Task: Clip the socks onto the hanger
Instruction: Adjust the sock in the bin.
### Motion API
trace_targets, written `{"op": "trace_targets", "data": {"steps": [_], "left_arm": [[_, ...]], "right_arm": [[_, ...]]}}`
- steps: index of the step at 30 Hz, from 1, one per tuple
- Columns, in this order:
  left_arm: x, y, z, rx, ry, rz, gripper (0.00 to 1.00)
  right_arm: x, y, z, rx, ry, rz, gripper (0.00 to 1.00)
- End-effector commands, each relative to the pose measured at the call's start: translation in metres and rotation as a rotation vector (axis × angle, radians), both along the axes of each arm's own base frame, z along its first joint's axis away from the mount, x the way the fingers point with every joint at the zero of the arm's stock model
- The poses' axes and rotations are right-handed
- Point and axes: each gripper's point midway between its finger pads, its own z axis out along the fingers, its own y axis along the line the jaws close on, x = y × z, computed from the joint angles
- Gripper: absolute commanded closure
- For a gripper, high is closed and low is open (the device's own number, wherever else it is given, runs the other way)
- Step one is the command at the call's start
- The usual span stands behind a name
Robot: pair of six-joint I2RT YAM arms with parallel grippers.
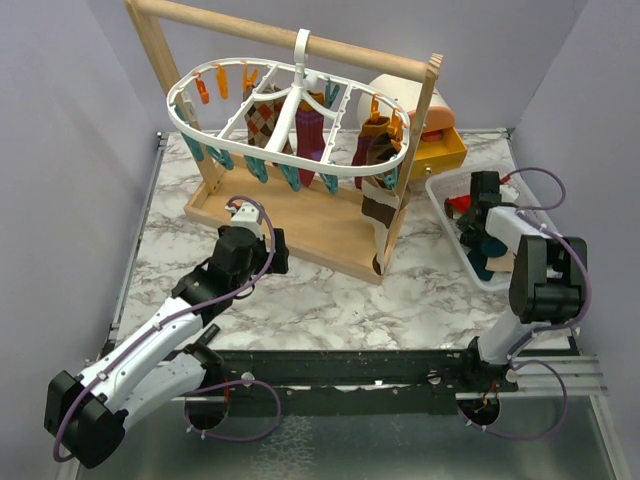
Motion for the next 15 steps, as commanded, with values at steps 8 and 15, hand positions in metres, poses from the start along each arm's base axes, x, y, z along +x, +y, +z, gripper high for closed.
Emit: {"op": "trace_targets", "data": {"steps": [8, 15], "left_arm": [[-0.004, -0.003, 0.019, -0.05, -0.057, -0.025, 0.01], [-0.009, -0.005, 0.023, -0.06, -0.065, -0.035, 0.01]], "right_arm": [[-0.01, 0.015, 0.135, 0.049, -0.253, 0.037, 1.0], [-0.034, 0.004, 0.151, -0.013, -0.293, 0.002, 1.0]]}}
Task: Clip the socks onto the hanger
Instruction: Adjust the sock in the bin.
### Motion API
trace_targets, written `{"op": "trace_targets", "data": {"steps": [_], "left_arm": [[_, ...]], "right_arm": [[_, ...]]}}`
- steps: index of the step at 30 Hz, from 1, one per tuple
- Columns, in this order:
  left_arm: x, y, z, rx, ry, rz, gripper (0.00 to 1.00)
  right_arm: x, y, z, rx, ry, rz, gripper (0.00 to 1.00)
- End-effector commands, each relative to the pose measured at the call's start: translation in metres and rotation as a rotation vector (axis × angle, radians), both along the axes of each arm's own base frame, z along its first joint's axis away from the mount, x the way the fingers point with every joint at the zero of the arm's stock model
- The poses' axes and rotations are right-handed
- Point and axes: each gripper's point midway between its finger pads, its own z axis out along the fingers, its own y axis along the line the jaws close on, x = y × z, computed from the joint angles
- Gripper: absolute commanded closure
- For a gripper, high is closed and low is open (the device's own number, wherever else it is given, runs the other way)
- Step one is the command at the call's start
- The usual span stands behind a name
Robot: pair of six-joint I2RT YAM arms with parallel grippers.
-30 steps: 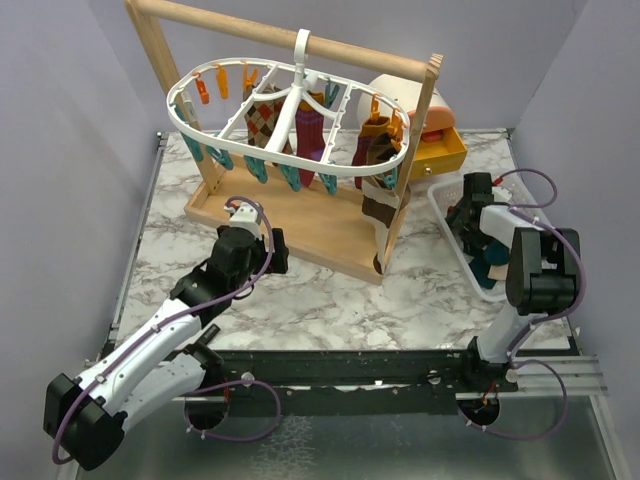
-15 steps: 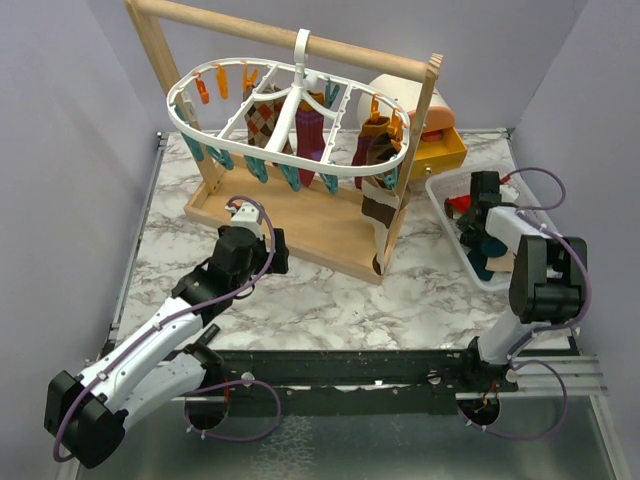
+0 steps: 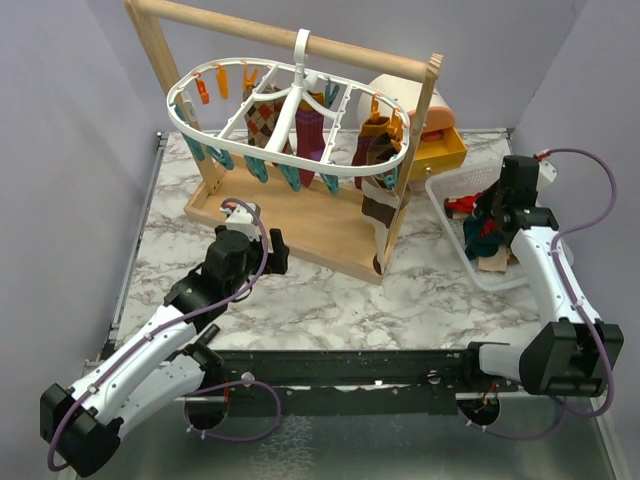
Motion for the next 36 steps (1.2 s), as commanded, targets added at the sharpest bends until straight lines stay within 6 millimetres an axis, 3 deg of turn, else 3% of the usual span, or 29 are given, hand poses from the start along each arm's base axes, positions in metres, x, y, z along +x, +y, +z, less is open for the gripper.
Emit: {"op": "trace_targets", "data": {"steps": [1, 6, 13, 15, 17, 20, 26, 30, 31, 33, 36], "left_arm": [[-0.004, -0.003, 0.003, -0.016, -0.008, -0.019, 0.01], [-0.005, -0.003, 0.001, -0.012, 0.002, -0.016, 0.01], [-0.002, -0.006, -0.004, 0.0, 0.014, -0.022, 0.01], [-0.002, -0.005, -0.005, 0.003, 0.014, -0.019, 0.01], [-0.001, -0.004, -0.006, 0.007, 0.016, -0.014, 0.01], [-0.001, -0.003, -0.006, 0.013, 0.016, -0.006, 0.01], [-0.001, 0.003, -0.005, 0.021, 0.008, 0.02, 0.01], [0.001, 0.005, -0.006, 0.029, 0.008, 0.03, 0.01], [0.001, 0.005, -0.008, 0.034, 0.013, 0.03, 0.01], [0.002, 0.003, -0.012, 0.044, 0.027, 0.024, 0.01], [0.003, 0.002, -0.018, 0.056, 0.045, 0.021, 0.01]], "right_arm": [[-0.026, -0.01, -0.015, -0.033, 0.078, -0.051, 1.0], [-0.036, -0.029, 0.012, -0.091, 0.002, -0.128, 1.0], [-0.018, -0.037, 0.119, -0.139, -0.313, -0.156, 1.0], [-0.01, -0.038, 0.137, -0.138, -0.334, -0.159, 1.0], [0.0, -0.039, 0.143, -0.135, -0.339, -0.165, 1.0], [0.014, -0.039, 0.134, -0.127, -0.318, -0.16, 1.0], [0.031, -0.04, 0.078, -0.132, -0.214, -0.148, 1.0], [0.033, -0.052, 0.039, -0.169, -0.107, -0.198, 1.0], [0.032, -0.056, 0.03, -0.173, -0.084, -0.218, 0.95], [0.032, -0.06, 0.022, -0.172, -0.059, -0.233, 0.69], [0.032, -0.058, 0.033, -0.189, -0.084, -0.203, 0.42]]}}
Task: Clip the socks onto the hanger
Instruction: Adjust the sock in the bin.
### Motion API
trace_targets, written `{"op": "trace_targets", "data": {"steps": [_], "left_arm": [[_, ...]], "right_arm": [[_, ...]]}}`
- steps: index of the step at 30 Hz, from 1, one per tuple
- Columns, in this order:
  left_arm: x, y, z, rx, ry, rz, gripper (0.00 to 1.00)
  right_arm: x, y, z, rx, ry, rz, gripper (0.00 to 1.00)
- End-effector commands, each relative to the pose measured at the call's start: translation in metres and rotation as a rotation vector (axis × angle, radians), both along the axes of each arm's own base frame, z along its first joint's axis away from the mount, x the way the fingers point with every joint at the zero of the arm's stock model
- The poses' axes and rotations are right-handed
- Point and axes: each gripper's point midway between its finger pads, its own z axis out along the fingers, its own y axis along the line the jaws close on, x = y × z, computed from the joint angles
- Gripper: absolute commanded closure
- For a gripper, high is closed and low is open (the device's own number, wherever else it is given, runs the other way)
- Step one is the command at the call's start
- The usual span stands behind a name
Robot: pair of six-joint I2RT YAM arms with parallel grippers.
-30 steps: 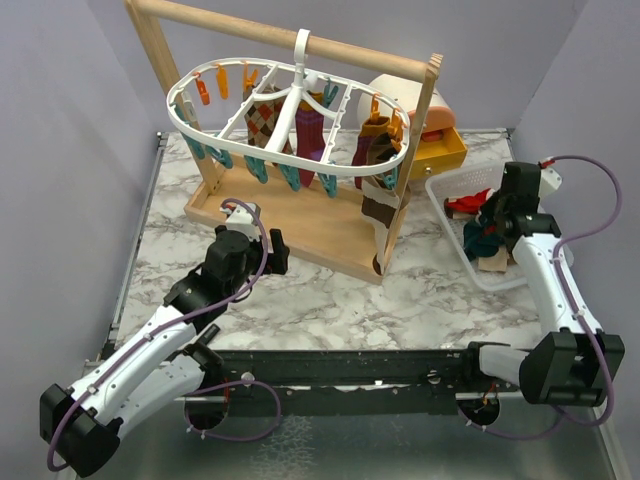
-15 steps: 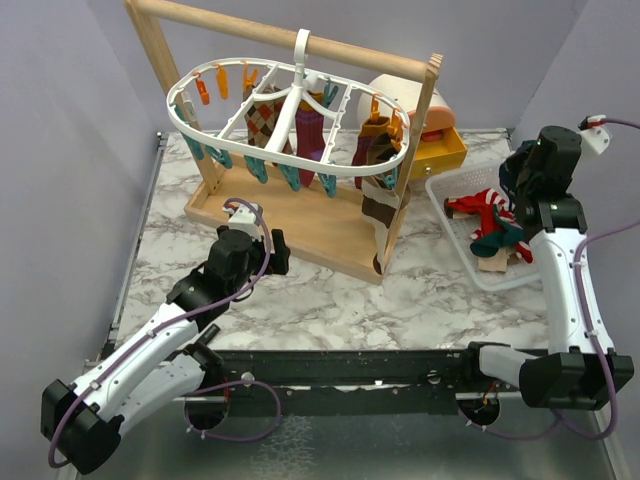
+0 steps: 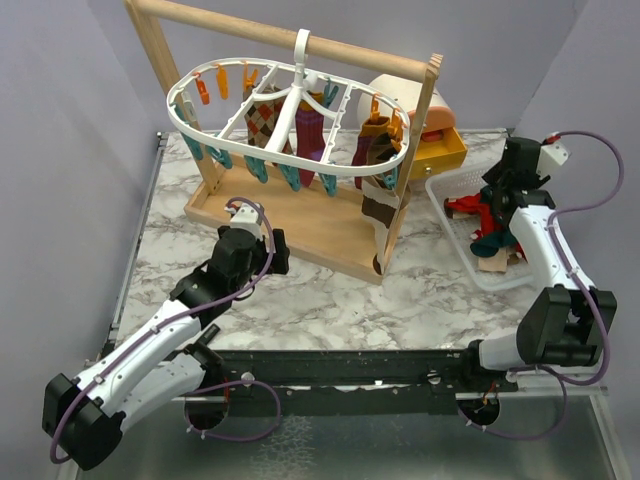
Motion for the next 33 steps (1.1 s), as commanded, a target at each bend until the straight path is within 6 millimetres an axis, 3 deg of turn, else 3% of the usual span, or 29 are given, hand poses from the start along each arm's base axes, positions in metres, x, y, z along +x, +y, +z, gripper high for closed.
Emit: {"op": "trace_targets", "data": {"steps": [1, 4, 7, 11, 16, 19, 25, 33], "left_arm": [[0.001, 0.001, -0.011, 0.035, 0.029, 0.006, 0.01], [0.002, 0.0, -0.016, 0.046, 0.045, 0.0, 0.01], [0.002, -0.002, -0.02, 0.054, 0.06, -0.005, 0.01], [0.002, -0.001, -0.021, 0.056, 0.065, -0.004, 0.01], [0.001, -0.001, -0.023, 0.055, 0.071, -0.004, 0.01], [0.001, -0.001, -0.022, 0.054, 0.068, -0.003, 0.01], [0.001, -0.001, -0.02, 0.05, 0.063, -0.003, 0.01], [0.002, -0.001, -0.02, 0.051, 0.06, -0.003, 0.01]], "right_arm": [[-0.005, -0.01, 0.024, -0.057, -0.046, -0.022, 0.37], [0.001, 0.009, 0.049, -0.075, -0.082, 0.052, 0.3], [0.007, 0.038, 0.046, -0.044, -0.068, 0.166, 0.29], [0.01, 0.065, 0.011, 0.049, -0.018, 0.289, 0.28], [0.006, 0.08, -0.037, 0.126, 0.088, 0.346, 0.24], [0.002, 0.09, -0.071, 0.182, 0.173, 0.377, 0.31], [-0.014, 0.079, -0.121, 0.176, 0.311, 0.32, 0.5], [-0.03, 0.048, -0.156, 0.143, 0.375, 0.205, 0.52]]}}
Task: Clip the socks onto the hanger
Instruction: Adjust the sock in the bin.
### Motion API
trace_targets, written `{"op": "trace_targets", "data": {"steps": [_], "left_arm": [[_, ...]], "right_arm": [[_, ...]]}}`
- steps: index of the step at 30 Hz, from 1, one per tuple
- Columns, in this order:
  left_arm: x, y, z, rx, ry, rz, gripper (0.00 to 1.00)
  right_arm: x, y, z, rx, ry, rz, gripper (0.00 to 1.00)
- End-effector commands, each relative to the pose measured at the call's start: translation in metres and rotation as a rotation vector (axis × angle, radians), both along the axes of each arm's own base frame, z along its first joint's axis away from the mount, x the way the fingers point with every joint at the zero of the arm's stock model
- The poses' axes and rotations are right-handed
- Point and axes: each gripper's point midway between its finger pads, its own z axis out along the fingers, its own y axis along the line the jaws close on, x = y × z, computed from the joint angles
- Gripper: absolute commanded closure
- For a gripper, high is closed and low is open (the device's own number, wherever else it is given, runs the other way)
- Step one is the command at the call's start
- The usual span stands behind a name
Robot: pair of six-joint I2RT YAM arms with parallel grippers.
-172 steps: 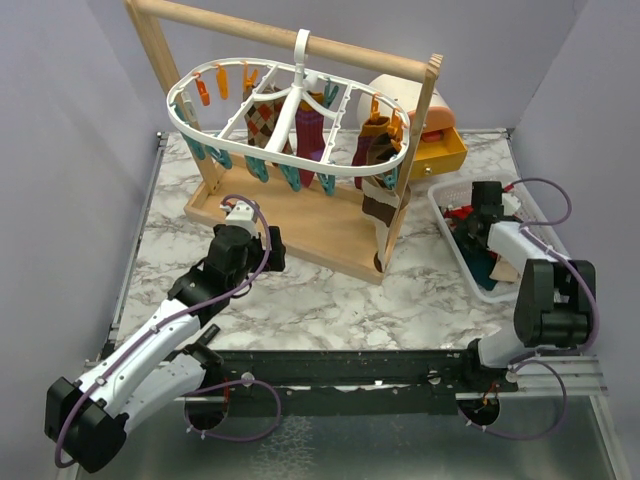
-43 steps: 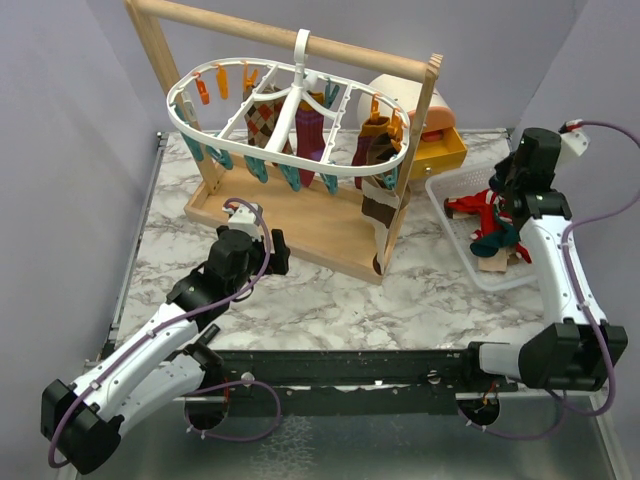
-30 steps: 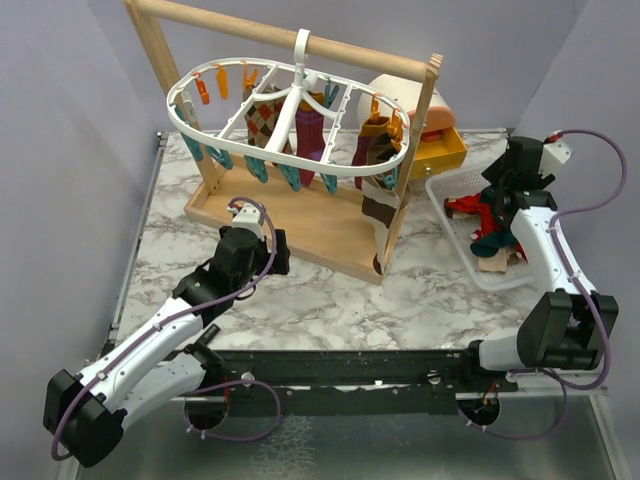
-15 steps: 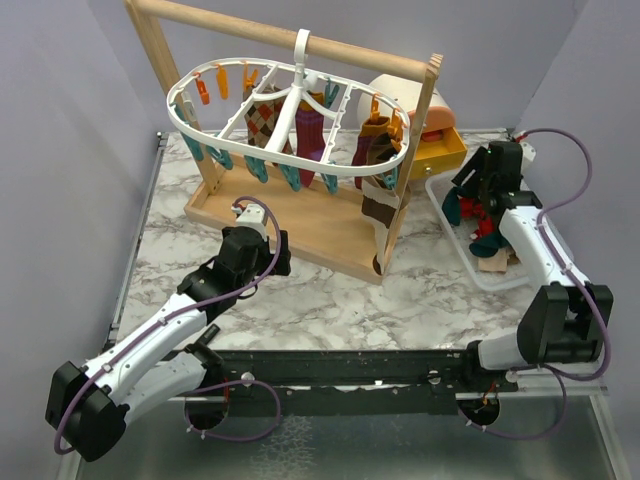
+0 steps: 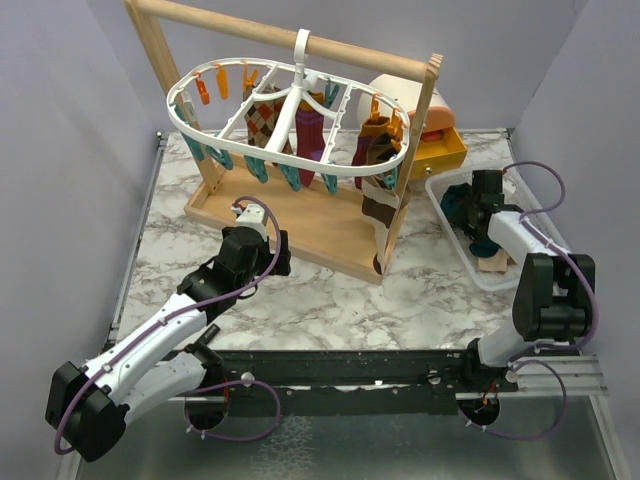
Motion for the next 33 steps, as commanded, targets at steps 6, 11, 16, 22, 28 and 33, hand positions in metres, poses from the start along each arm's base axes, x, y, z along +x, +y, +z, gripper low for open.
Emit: {"op": "trace_targets", "data": {"steps": [6, 11, 16, 22, 28, 33], "left_arm": [[-0.001, 0.0, 0.004, 0.0, -0.008, -0.006, 0.01], [-0.001, 0.001, 0.003, 0.0, -0.008, -0.005, 0.01], [0.0, 0.0, 0.003, 0.005, -0.008, -0.006, 0.01], [0.0, 0.0, 0.002, 0.009, -0.005, -0.007, 0.01], [0.0, -0.001, 0.004, 0.003, -0.011, -0.012, 0.01], [-0.001, -0.001, 0.007, -0.008, -0.02, -0.016, 0.01]], "right_arm": [[0.013, -0.027, -0.024, -0.069, 0.05, -0.089, 0.32], [0.016, -0.041, -0.036, -0.115, 0.094, -0.139, 0.23], [0.004, -0.041, -0.065, -0.095, 0.18, -0.142, 0.22], [-0.018, -0.028, -0.096, -0.028, 0.237, -0.119, 0.5], [-0.021, -0.027, -0.094, -0.012, 0.238, -0.117, 0.88], [0.001, -0.029, -0.044, -0.017, 0.118, -0.122, 1.0]]}}
